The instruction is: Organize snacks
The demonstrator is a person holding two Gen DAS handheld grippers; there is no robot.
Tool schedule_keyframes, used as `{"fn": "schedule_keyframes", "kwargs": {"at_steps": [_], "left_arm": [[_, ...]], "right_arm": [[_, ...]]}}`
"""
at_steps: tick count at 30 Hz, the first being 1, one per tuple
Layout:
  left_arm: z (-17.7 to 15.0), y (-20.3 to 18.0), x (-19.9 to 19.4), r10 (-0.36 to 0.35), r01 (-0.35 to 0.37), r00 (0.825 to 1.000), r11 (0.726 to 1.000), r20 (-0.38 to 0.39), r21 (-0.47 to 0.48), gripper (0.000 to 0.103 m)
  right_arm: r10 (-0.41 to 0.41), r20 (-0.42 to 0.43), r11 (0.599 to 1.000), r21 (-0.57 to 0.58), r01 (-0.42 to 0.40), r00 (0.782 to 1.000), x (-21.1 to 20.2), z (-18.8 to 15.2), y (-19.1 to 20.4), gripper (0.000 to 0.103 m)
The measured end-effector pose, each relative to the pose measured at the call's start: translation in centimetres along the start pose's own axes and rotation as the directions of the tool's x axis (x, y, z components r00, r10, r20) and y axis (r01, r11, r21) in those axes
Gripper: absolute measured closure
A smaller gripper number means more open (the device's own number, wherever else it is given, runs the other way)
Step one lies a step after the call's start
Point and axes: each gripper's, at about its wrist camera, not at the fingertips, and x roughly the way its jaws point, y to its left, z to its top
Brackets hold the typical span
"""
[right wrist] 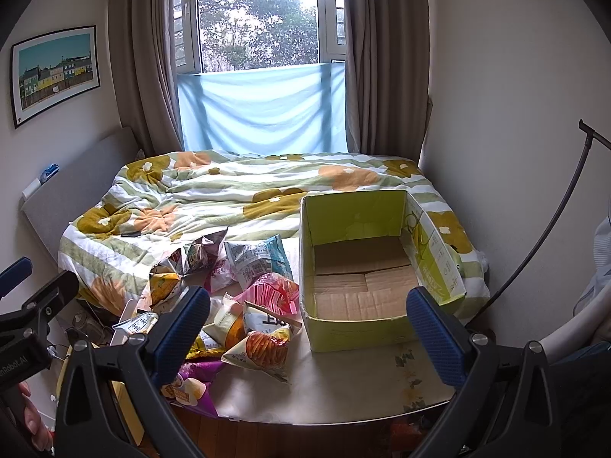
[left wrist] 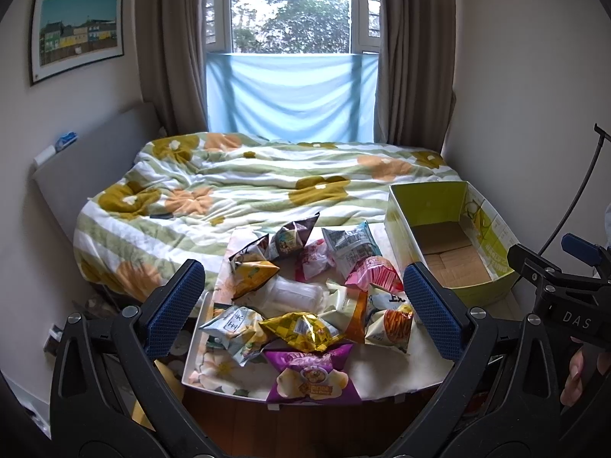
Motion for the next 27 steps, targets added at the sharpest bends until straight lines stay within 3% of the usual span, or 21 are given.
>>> {"fn": "schedule_keyframes", "kwargs": {"at_steps": [11, 16, 20, 27], "left_arm": [[0.5, 0.8, 1.0, 0.004, -0.004, 1.000, 1.000, -0.027, -0.020, 0.000], [-0.5, 2.9, 3.3, -0.020, 0.015, 0.993, 0.999, -0.114, -0.047, 0.000], [-3.0, 3.9, 6.0, -0.068, 0.053, 0.975, 0.996, -0.212, -0.076, 0.000], [-8.6, 3.5, 11.0, -0.129, 0.096, 0.914, 0.990, -0.386, -0.106, 0.000]], "right_arm": [[0.006, -0.027, 1.000, 0.007, -0.006, 1.000, 0.8, -0.4, -0.1, 0.001], [0.043, -0.074, 0.999, 0.035, -0.041, 0.996, 2.0, -1.1, -0.2, 0.001], [0.077, -0.136, 0.995, 0.072, -0.067, 0.988, 4.1, -2.7, -0.1, 0.001], [0.161, -0.233, 0.980, 0.151, -0.128, 0.959, 8.5, -5.4, -0.5, 0.001]]}}
